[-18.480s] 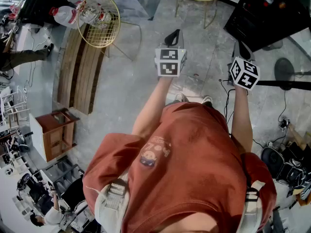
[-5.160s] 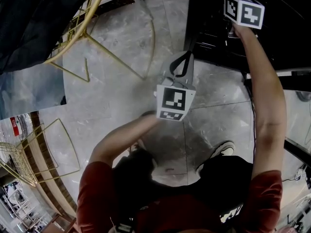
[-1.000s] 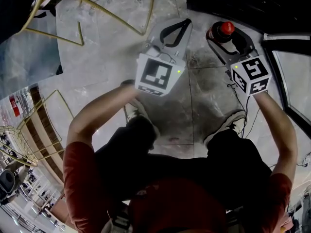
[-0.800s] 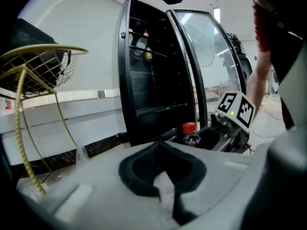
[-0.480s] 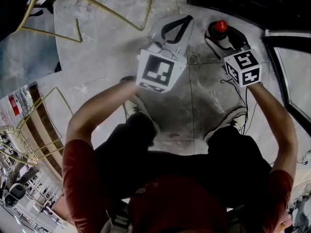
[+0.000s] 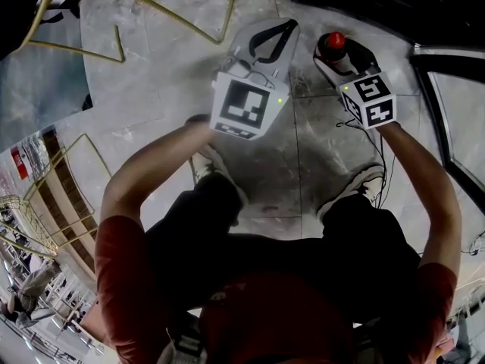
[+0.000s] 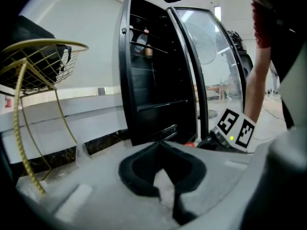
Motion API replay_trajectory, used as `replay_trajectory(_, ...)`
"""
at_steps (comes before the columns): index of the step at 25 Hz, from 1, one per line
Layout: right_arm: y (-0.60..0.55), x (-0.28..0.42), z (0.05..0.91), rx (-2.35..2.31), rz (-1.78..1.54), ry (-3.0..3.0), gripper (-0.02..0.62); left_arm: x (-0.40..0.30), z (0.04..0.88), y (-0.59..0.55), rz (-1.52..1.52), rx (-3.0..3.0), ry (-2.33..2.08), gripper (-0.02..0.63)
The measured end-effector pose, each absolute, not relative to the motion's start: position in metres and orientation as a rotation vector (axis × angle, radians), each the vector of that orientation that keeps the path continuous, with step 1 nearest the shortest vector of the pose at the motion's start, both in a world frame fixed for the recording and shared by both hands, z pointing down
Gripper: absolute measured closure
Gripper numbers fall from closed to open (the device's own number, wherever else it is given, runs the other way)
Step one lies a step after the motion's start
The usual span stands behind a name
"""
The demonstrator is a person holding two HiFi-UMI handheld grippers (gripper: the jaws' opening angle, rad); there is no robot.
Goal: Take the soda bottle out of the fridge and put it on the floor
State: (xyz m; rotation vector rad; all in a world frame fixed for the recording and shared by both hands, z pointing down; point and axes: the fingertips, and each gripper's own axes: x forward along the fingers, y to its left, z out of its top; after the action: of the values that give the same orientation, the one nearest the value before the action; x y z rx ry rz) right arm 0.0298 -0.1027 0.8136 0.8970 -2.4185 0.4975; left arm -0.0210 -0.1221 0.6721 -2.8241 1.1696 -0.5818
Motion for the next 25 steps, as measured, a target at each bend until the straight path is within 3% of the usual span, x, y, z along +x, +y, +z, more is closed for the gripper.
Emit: replay_trajectory(25, -0.092, 0.029, 0.830, 0.946, 0.453, -2.428, 0.298, -0.016, 0.683, -0.122, -0.596, -2.833, 1.154, 0.606)
